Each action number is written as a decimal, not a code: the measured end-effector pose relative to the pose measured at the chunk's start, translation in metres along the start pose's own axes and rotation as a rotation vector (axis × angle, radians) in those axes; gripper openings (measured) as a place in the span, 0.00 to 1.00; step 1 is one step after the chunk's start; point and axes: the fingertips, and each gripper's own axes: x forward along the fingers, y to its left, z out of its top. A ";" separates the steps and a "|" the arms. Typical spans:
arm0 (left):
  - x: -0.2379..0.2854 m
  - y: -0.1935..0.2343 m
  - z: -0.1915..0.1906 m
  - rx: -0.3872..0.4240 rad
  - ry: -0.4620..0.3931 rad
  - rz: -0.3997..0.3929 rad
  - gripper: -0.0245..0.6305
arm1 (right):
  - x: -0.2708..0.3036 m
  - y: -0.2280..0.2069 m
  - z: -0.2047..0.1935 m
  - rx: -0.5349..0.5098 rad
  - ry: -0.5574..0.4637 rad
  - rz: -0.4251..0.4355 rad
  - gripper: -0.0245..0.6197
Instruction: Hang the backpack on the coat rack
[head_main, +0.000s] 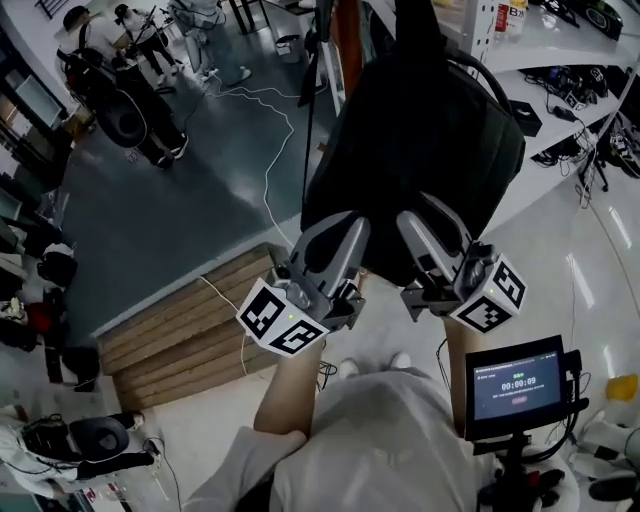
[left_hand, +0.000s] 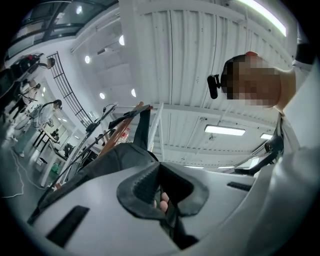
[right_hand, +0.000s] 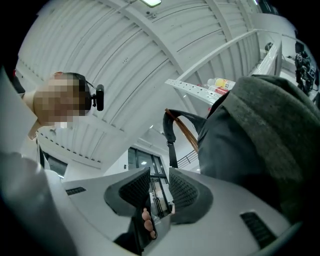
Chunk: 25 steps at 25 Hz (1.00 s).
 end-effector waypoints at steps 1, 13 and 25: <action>-0.001 0.000 -0.002 -0.005 0.010 0.002 0.05 | -0.002 0.000 0.000 0.001 0.002 -0.014 0.24; 0.005 0.007 -0.022 0.066 0.086 0.024 0.05 | -0.011 -0.021 -0.005 -0.037 0.019 -0.119 0.24; 0.002 0.012 -0.023 0.071 0.097 0.044 0.05 | -0.006 -0.024 -0.009 -0.041 0.031 -0.125 0.23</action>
